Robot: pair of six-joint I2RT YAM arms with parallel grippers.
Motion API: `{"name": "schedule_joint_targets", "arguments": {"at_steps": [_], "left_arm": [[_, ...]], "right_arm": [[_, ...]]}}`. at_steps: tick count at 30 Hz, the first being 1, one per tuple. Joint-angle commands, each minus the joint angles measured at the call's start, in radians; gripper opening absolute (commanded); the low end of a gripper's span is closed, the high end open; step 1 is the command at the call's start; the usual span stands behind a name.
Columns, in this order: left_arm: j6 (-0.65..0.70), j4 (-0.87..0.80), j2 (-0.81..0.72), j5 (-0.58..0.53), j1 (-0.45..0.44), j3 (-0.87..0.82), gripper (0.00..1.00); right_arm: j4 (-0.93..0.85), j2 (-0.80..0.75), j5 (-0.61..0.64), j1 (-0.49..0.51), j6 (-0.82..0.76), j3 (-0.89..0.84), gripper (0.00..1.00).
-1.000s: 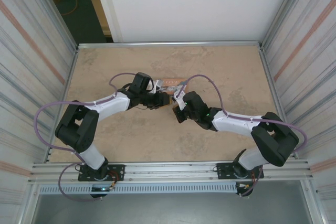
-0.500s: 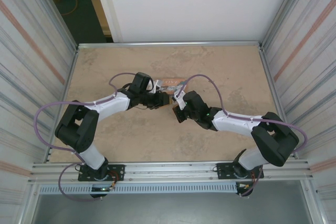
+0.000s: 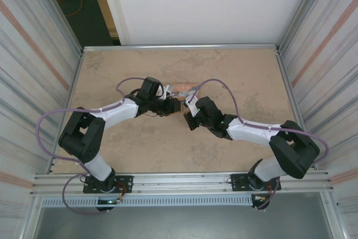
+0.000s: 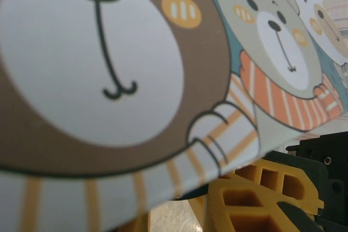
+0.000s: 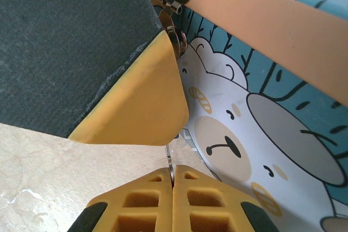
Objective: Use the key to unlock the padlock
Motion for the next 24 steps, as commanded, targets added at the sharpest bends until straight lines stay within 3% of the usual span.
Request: {"name": "schedule_joint_targets", "arguments": {"at_steps": [1,7,24], "left_arm": [[-0.002,0.038,-0.051,0.052,-0.004,0.023,0.00],[-0.024,0.010,-0.069,0.074,-0.005,0.030,0.00],[-0.045,-0.034,-0.054,0.099,-0.054,0.052,0.00]], "right_arm": [[0.107,-0.025,0.015,-0.002,-0.002,-0.006,0.00],[0.250,-0.030,-0.022,-0.007,-0.011,-0.057,0.00],[0.322,0.007,-0.127,-0.054,-0.039,0.007,0.00]]}}
